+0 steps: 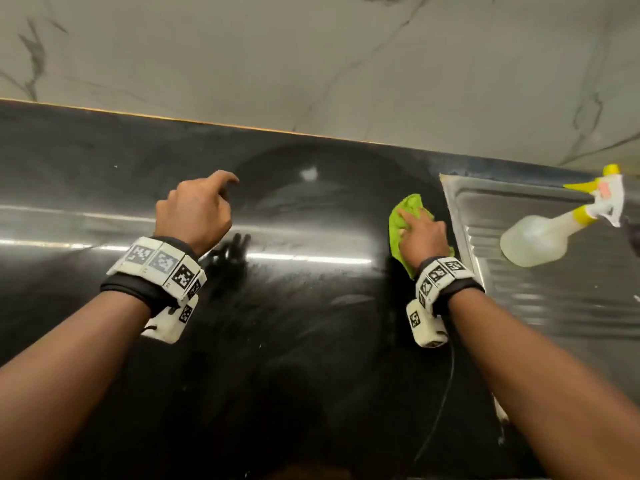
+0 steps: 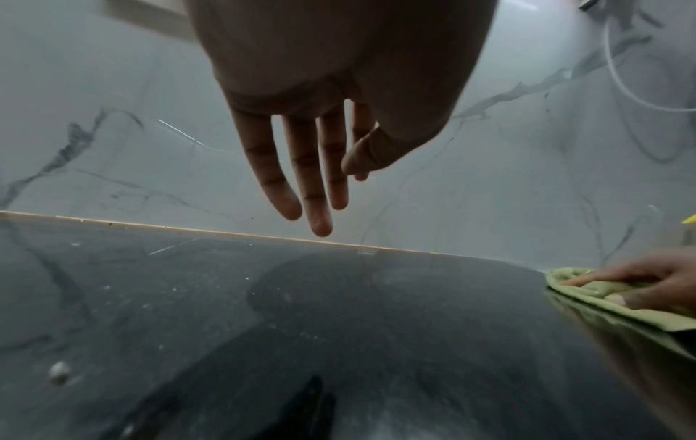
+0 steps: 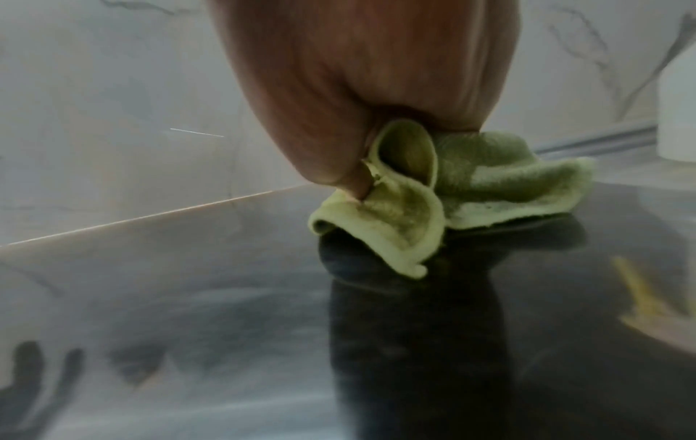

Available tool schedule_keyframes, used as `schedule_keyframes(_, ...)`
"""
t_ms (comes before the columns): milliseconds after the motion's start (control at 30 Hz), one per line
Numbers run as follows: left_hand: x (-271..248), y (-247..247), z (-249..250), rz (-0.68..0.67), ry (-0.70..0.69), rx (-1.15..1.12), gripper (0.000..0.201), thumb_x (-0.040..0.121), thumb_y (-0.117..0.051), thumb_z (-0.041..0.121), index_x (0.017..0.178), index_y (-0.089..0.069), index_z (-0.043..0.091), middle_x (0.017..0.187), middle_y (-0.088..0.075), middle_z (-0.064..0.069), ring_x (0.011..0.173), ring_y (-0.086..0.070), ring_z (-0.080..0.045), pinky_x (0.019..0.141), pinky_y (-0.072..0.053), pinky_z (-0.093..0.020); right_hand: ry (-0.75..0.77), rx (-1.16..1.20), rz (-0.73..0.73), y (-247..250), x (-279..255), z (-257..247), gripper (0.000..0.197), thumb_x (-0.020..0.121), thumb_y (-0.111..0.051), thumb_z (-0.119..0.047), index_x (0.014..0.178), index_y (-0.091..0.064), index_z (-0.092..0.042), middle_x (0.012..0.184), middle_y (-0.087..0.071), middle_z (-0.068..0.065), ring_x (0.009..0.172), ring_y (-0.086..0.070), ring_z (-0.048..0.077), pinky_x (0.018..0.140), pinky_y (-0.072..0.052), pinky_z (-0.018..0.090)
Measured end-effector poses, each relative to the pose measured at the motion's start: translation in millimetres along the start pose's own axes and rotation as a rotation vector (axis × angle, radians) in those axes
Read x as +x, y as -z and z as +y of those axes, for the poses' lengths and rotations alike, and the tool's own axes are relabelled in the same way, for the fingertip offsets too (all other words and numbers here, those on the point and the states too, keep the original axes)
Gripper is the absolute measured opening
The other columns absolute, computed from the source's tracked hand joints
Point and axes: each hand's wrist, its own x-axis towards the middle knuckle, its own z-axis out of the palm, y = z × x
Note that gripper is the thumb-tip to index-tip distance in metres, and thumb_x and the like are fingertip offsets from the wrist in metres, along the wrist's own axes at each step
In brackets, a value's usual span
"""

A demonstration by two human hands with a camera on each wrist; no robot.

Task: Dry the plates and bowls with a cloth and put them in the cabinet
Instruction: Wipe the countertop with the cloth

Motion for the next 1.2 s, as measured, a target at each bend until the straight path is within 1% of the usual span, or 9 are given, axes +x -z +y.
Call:
schedule_keyframes(100, -21.9, -1.7, 5.1, -0.012, -0.015, -0.015, 0.041, 0.089, -0.047, 0.013, 0.122, -0.058, 0.036, 0.108, -0.071, -0.001, 0.099, -0.061, -0.041, 0.083, -0.046, -0.049, 0.034, 0.043, -0.045, -17.3, -37.2, -68.6, 0.042, 0.092, -0.047, -0.017, 0.133, -0.056, -0.015, 0.137, -0.049, 0.020, 0.123, -0.048, 0.037, 0.099, -0.039, 0.039)
schedule_keyframes(300, -57.9, -12.4, 32.7, -0.049, -0.047, -0.005, 0.041, 0.085, -0.052, 0.014, 0.119, -0.058, 0.039, 0.108, -0.072, 0.000, 0.099, -0.064, -0.042, 0.085, -0.052, -0.052, 0.714, 0.089, -0.153, -45.9, -187.7, -170.9, 0.042, 0.088, -0.040, -0.030, 0.116, -0.071, -0.028, 0.132, -0.061, 0.004, 0.112, -0.059, 0.032, 0.092, -0.048, 0.036)
schedule_keyframes(367, -68.3, -16.6, 41.9, -0.070, -0.059, -0.002, 0.042, 0.085, -0.053, 0.014, 0.120, -0.059, 0.038, 0.109, -0.072, 0.001, 0.100, -0.063, -0.041, 0.086, -0.051, -0.051, 0.720, 0.134, -0.030, -29.7, -188.4, -131.0, 0.032, 0.083, -0.055, -0.030, 0.109, -0.073, -0.031, 0.130, -0.063, 0.001, 0.101, -0.063, 0.030, 0.082, -0.052, 0.031)
schedule_keyframes(500, -95.5, -24.9, 55.2, -0.084, -0.086, -0.007, 0.041, 0.087, -0.051, 0.014, 0.122, -0.059, 0.035, 0.108, -0.072, 0.003, 0.101, -0.064, -0.038, 0.087, -0.051, -0.051, 0.231, 0.120, -0.077, 1.4, -150.3, 2.1, 0.045, 0.091, -0.049, -0.012, 0.131, -0.061, -0.028, 0.138, -0.053, 0.015, 0.119, -0.051, 0.041, 0.099, -0.046, 0.043)
schedule_keyframes(633, -122.0, -26.0, 43.2, -0.049, -0.077, -0.015, 0.039, 0.088, -0.051, 0.014, 0.121, -0.060, 0.032, 0.104, -0.073, 0.004, 0.099, -0.066, -0.034, 0.084, -0.053, -0.047, -0.096, 0.090, 0.059, 14.9, -149.5, 90.8, 0.047, 0.093, -0.048, -0.009, 0.133, -0.058, -0.032, 0.150, -0.043, 0.003, 0.118, -0.045, 0.041, 0.095, -0.040, 0.042)
schedule_keyframes(833, -145.2, -34.8, 25.9, -0.068, 0.011, 0.046, 0.027, 0.096, -0.049, 0.031, 0.121, -0.060, 0.031, 0.109, -0.073, -0.004, 0.103, -0.062, -0.038, 0.085, -0.047, -0.046, 0.287, 0.022, 0.106, -38.6, -223.7, -36.8, 0.041, 0.092, -0.052, -0.020, 0.133, -0.057, -0.020, 0.153, -0.039, 0.009, 0.119, -0.050, 0.038, 0.098, -0.042, 0.042)
schedule_keyframes(967, -149.2, -44.8, 30.4, -0.101, 0.015, 0.020, 0.025, 0.098, -0.046, 0.045, 0.113, -0.061, 0.032, 0.106, -0.072, -0.011, 0.100, -0.064, -0.040, 0.083, -0.051, -0.047, 0.615, 0.174, -0.108, -45.4, -295.4, -97.6, 0.045, 0.089, -0.059, -0.015, 0.132, -0.060, -0.028, 0.154, -0.039, 0.003, 0.124, -0.045, 0.037, 0.091, -0.046, 0.042)
schedule_keyframes(1067, -150.7, -48.6, 33.9, -0.109, -0.012, 0.027, 0.027, 0.098, -0.046, 0.048, 0.112, -0.061, 0.031, 0.104, -0.072, -0.010, 0.097, -0.064, -0.041, 0.082, -0.052, -0.047, 0.646, 0.244, -0.083, -22.6, -311.2, -61.6, 0.038, 0.086, -0.065, -0.022, 0.121, -0.066, -0.037, 0.148, -0.048, -0.003, 0.107, -0.051, 0.030, 0.081, -0.051, 0.039)
schedule_keyframes(1200, -157.6, -45.6, 31.0, -0.079, -0.002, 0.031, 0.030, 0.100, -0.045, 0.046, 0.115, -0.063, 0.027, 0.106, -0.072, -0.008, 0.098, -0.064, -0.038, 0.080, -0.048, -0.045, 0.264, 0.153, 0.016, -9.9, -281.7, 75.0, 0.039, 0.091, -0.040, -0.035, 0.124, -0.061, -0.041, 0.153, -0.041, -0.005, 0.102, -0.055, 0.033, 0.085, -0.049, 0.041)
